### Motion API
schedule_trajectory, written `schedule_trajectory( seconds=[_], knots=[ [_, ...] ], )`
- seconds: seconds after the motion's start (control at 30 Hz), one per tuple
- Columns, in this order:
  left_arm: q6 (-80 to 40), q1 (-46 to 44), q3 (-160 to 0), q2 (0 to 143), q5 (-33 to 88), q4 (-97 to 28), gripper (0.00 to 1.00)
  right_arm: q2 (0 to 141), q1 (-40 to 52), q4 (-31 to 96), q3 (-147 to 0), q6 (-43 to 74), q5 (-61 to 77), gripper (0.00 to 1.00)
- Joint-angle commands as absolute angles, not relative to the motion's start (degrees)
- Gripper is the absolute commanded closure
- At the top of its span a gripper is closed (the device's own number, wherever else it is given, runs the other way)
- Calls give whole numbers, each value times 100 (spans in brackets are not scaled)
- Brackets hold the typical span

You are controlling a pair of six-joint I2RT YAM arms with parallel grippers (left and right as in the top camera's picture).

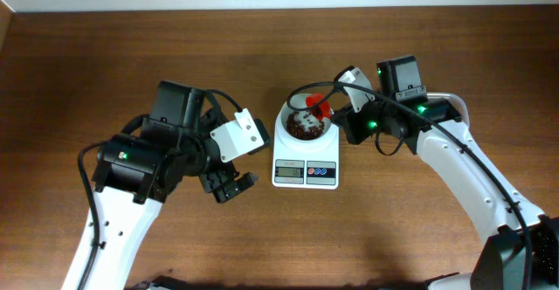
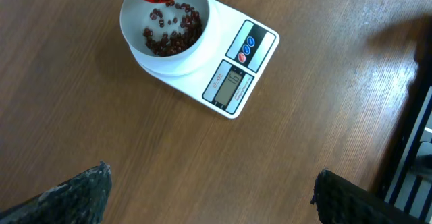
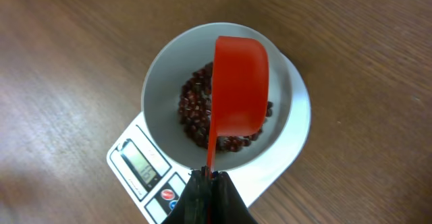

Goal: Scoop and weigh 50g on scale
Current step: 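Hold the emptied scoop over the bowl with the right gripper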

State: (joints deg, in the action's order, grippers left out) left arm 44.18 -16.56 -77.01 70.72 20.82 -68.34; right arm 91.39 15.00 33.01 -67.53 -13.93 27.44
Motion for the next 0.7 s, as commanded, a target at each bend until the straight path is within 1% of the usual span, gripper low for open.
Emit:
schedule_trajectory(
  seconds=[0.0,0.1,0.23,0.37,0.47,0.5,0.6,0.67],
  knots=[
    [4532,-1629,-7793,7052,2165,-6842,1,8971,1546,3271,-6783,-1479,3179,96],
    [4532,-1629,-7793,7052,2165,-6845,1,8971,1546,3267,-6783,-1302,2469,96],
    [4532,-1629,-7793,7052,2165,-6845,1,8971,1546,3271,-6783,-1330,3286,96],
    [4532,-1629,-7793,7052,2165,-6842,1,8971,1546,3345,-6783,-1304,2635,96],
    [4532,-1629,-7793,7052,2165,-6842,1,8971,1546,3371,-6783,-1380,3361,96],
    [4532,-1629,-7793,7052,2165,-6845,1,8971,1546,3341,-6783,-1479,3402,96],
    [4532,-1629,-7793,7052,2165,-6845,1,8971,1546,3402,-6783,-1354,2655,96],
    [4532,-1629,-7793,7052,2165,-6845,1,8971,1546,3474,-6783,-1328,2906,96]
  ],
)
